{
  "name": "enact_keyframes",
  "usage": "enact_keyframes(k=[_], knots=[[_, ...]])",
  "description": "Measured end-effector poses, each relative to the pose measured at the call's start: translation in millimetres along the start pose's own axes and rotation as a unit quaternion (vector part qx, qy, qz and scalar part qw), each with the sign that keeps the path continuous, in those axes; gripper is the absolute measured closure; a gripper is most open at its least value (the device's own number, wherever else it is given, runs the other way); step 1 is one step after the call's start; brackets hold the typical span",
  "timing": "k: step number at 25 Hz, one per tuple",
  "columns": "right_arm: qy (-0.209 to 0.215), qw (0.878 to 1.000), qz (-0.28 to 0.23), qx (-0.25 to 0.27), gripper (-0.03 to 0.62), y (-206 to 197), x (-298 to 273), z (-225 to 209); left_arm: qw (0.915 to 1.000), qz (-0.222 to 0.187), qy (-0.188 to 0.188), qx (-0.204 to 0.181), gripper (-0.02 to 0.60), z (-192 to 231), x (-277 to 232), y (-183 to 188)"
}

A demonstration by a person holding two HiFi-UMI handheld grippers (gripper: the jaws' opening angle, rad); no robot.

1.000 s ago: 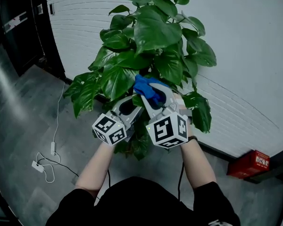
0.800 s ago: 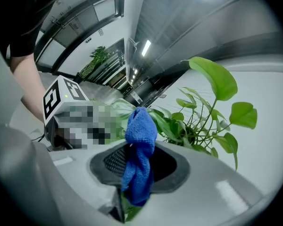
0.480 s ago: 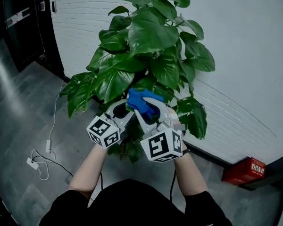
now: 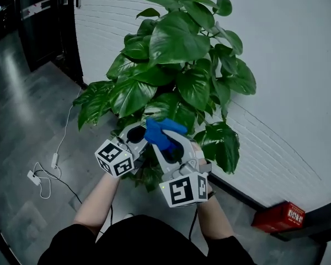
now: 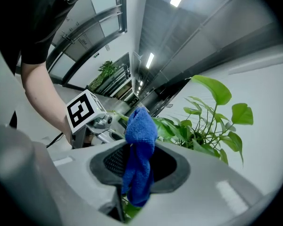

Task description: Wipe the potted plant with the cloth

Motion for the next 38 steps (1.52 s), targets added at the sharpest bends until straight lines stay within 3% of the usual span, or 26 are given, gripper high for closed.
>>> enact_keyframes(k=[6,12,15,21,27,32,35,38], knots=[[0.038,0.998,-0.046,-0.030,0.488,8,18,28,0.9979,0.023,0.061,-0.003,0.500,-6,30,-13],[0.069,0.990,-0.105,-0.065,0.488,15,29,59,0.9906,0.085,0.106,-0.020,0.500,-17,70,-33],[0.072,0.989,-0.097,-0.086,0.488,8,21,75,0.9860,0.104,0.128,-0.027,0.500,-11,97,-40],[0.060,0.990,-0.075,-0.104,0.488,21,-6,103,0.9827,0.087,0.163,0.000,0.500,29,162,-45],[-0.020,0.993,-0.072,-0.095,0.488,85,-49,111,0.9893,0.077,0.124,0.005,0.500,100,224,-20],[-0.109,0.983,-0.021,-0.145,0.488,121,-85,122,0.9932,0.103,0.047,-0.029,0.500,163,241,11],[-0.125,0.980,-0.005,-0.155,0.488,131,-98,135,0.9937,0.111,0.012,-0.005,0.500,192,239,9],[-0.141,0.977,0.020,-0.159,0.488,130,-99,137,0.9919,0.109,-0.030,0.058,0.500,207,207,-3]])
Point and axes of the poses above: the fingertips, and each gripper's own axes: x backward along the fingers, z to its left, y out of its top, the point moved 5 cm from there along x, backward along the fingers
